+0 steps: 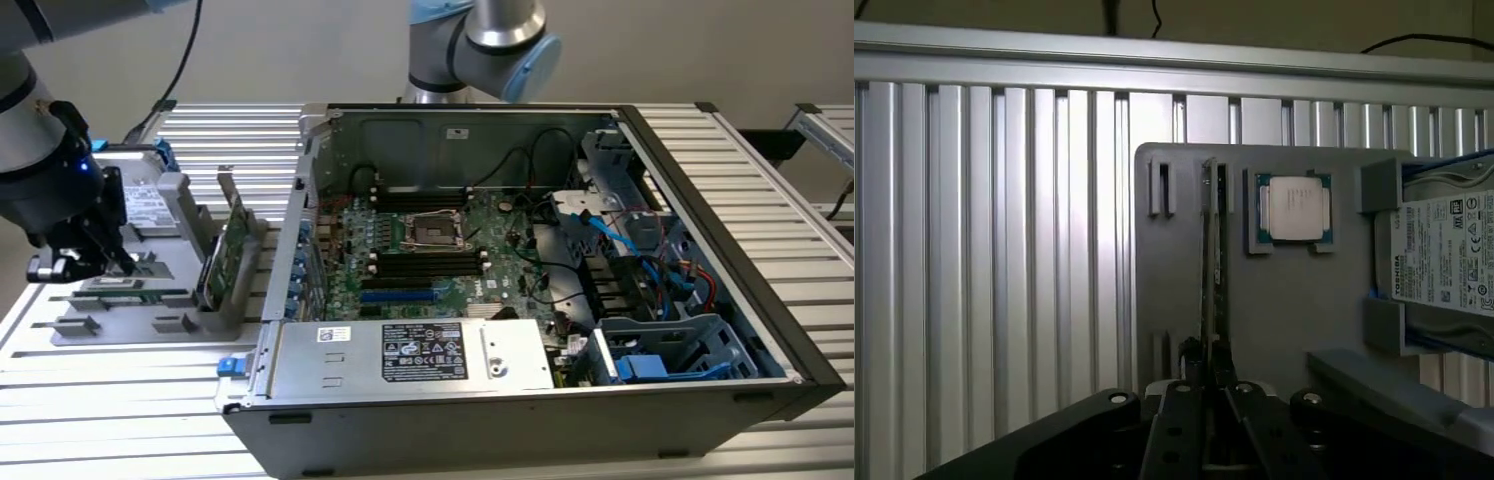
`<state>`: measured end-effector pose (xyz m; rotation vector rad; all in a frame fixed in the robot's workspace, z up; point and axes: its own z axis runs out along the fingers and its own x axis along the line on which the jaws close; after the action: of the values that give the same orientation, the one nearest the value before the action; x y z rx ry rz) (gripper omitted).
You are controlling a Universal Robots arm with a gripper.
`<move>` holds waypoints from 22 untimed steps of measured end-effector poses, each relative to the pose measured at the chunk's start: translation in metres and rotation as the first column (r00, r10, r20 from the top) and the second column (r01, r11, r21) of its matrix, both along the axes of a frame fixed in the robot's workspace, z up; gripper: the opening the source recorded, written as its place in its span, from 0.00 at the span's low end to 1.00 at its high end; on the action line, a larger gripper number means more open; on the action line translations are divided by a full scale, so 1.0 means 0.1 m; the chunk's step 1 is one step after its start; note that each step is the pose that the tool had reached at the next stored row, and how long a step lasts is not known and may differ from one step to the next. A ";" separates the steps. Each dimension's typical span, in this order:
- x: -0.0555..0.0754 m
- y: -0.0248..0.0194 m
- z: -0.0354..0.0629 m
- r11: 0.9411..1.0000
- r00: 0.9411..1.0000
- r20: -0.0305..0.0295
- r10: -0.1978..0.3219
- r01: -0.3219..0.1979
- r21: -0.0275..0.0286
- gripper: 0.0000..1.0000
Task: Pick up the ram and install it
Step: 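Pick up the ram and move it above insertion slot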
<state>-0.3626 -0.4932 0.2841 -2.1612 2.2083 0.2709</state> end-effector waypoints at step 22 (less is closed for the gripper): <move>0.69 0.000 0.834 0.999 1.000 -0.008 0.011 -0.011 0.041 0.14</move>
<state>-0.2931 -0.4932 0.3675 -2.1556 2.1758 0.3233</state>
